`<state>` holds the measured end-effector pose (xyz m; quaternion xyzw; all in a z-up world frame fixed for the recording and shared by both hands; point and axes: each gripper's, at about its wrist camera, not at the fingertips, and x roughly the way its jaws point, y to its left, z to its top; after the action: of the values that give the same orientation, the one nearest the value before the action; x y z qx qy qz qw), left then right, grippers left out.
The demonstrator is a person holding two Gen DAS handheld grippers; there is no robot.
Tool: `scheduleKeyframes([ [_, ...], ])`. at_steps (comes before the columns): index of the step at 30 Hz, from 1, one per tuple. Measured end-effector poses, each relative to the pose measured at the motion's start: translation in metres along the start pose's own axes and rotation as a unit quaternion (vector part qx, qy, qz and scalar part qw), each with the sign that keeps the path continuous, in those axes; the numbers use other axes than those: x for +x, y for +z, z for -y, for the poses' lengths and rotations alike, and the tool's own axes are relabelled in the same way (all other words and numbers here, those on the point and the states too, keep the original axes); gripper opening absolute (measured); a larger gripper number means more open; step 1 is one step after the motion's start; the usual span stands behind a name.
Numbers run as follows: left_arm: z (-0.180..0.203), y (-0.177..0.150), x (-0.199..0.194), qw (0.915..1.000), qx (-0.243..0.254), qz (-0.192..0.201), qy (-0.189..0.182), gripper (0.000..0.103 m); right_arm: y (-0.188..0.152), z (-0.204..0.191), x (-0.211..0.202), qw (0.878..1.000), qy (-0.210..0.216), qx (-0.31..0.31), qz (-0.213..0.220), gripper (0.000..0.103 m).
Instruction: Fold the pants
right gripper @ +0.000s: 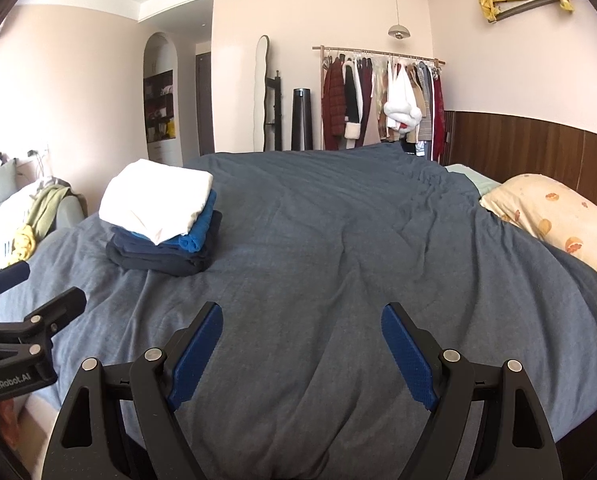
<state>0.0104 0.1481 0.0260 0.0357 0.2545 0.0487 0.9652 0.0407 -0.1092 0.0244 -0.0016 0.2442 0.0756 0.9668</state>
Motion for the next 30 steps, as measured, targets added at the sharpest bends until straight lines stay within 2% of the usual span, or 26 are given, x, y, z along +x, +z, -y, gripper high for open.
scheduleKeyframes([
  [12,0.0012,-0.0004,-0.0051,0.9999,-0.013,0.007,0.002,0.103,-0.0013,0.0012,-0.0062,1.0,0.003,0.001,0.001,0.082],
  [30,0.0088,-0.0036,-0.0023,0.9999,0.001,0.007,0.011,0.103,-0.0039,0.0,-0.0064,1.0,0.001,0.0,-0.002,0.082],
])
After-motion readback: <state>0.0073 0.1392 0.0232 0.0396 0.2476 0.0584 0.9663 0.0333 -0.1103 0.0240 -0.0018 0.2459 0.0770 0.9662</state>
